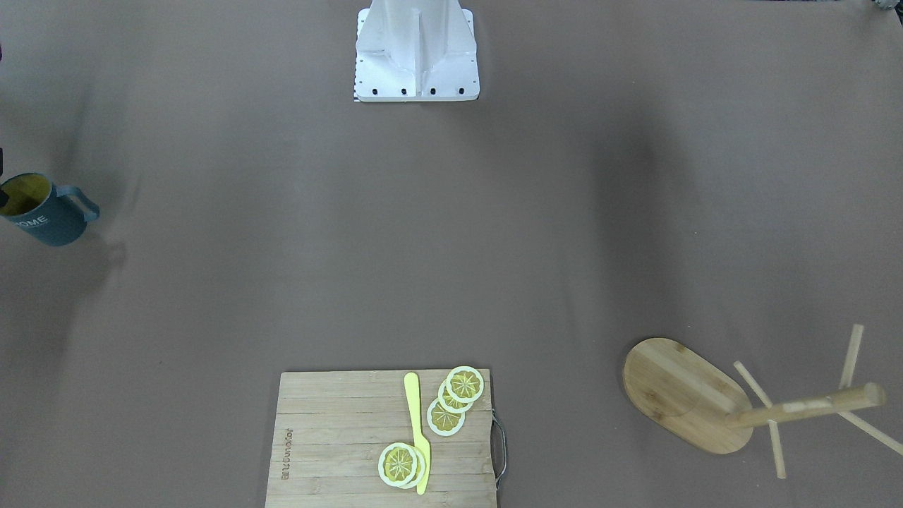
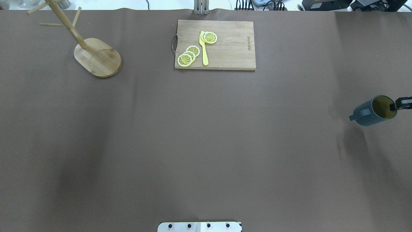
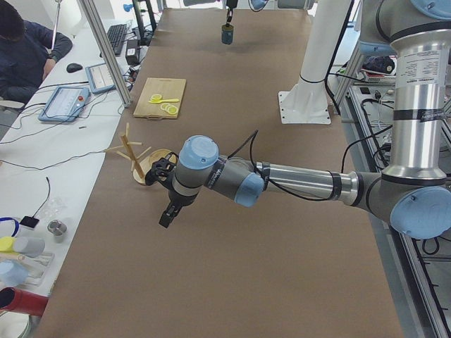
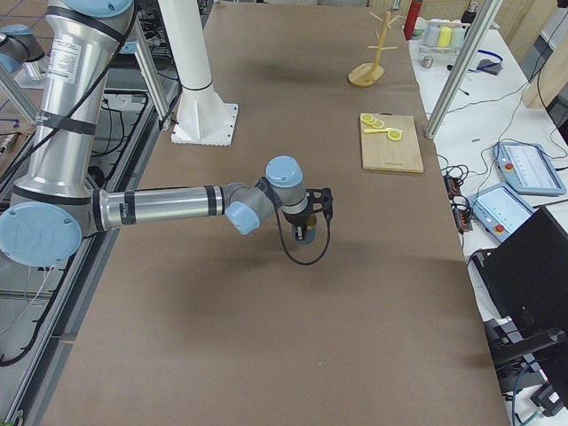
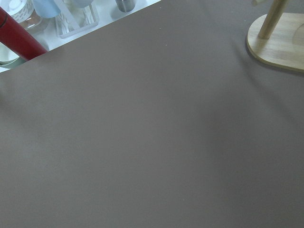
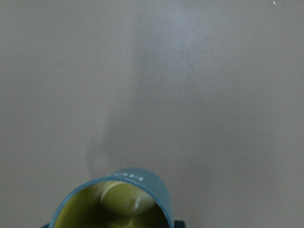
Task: Hang cup on storage rack
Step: 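Carry the teal mug with the right gripper toward the table center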
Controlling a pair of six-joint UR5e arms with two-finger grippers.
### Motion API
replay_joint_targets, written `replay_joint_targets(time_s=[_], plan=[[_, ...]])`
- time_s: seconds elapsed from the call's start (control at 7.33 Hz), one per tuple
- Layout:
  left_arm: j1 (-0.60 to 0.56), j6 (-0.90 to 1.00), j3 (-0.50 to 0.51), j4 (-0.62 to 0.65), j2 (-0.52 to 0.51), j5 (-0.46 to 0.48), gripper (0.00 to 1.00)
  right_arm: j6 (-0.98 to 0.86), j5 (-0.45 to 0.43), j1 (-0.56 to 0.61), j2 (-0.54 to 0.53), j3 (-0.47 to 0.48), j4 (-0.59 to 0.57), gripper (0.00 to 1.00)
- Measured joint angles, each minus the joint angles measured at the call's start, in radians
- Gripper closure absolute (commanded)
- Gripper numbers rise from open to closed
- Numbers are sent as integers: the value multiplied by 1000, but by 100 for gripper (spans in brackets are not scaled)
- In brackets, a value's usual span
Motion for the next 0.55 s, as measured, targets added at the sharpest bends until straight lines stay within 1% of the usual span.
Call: replay_joint_targets(time_s=[0.27, 0.55], plan=[[0, -1, 2, 0, 0, 0, 1, 95, 0, -10, 150, 35, -169, 100], [0, -2, 2, 0, 0, 0, 1, 210, -27, -73, 281, 118, -379, 100]])
